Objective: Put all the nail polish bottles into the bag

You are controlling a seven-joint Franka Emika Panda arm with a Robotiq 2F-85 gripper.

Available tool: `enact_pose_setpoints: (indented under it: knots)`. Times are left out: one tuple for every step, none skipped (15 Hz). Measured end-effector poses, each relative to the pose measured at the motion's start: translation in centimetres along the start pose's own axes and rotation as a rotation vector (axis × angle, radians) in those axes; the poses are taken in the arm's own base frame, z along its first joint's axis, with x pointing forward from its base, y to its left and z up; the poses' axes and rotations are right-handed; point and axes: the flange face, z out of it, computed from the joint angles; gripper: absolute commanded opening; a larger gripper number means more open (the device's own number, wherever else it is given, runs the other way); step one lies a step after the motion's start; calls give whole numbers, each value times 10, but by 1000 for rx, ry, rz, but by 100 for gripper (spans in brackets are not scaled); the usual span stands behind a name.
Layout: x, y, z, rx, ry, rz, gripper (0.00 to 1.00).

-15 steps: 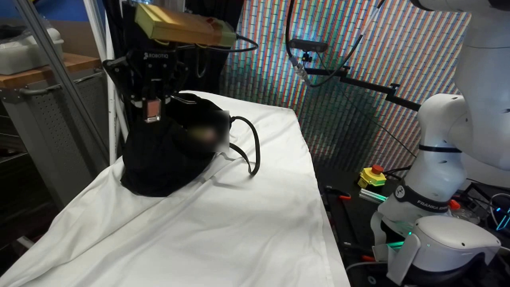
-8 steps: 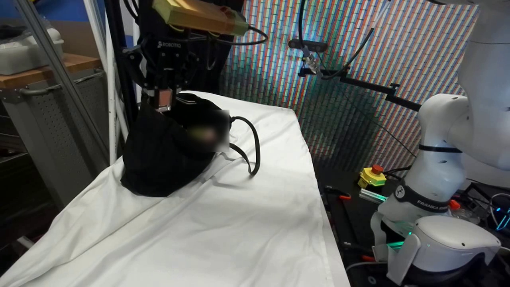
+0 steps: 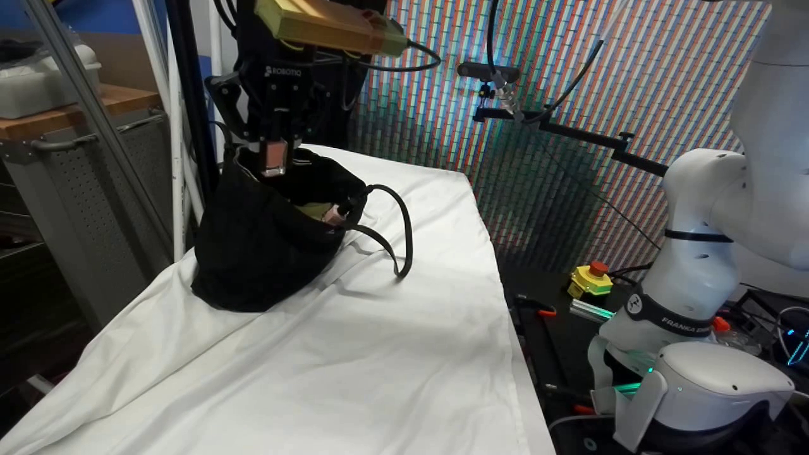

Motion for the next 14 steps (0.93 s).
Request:
enact_pose_setpoints:
  knots:
    - [-1,0,0,-9,8,7,15]
    - [-3,0,1,-22,18,13,15]
    - [3,8,5,-40,32,19,15]
    - [15,20,12,-60,40,27,15]
    - [31,36,22,-80,49,39,15]
    - [50,56,33,-97,48,57,15]
    - [65,74,43,-113,43,74,15]
    - [80,93,51,-128,39,95,15]
    - [93,110,60,-143,34,110,15]
    - [101,121,68,-155,27,120,15]
    - [106,129,74,-163,21,126,15]
    - [110,135,80,-170,16,128,15]
    - [112,137,85,-175,11,125,15]
    - [112,137,89,-177,8,120,15]
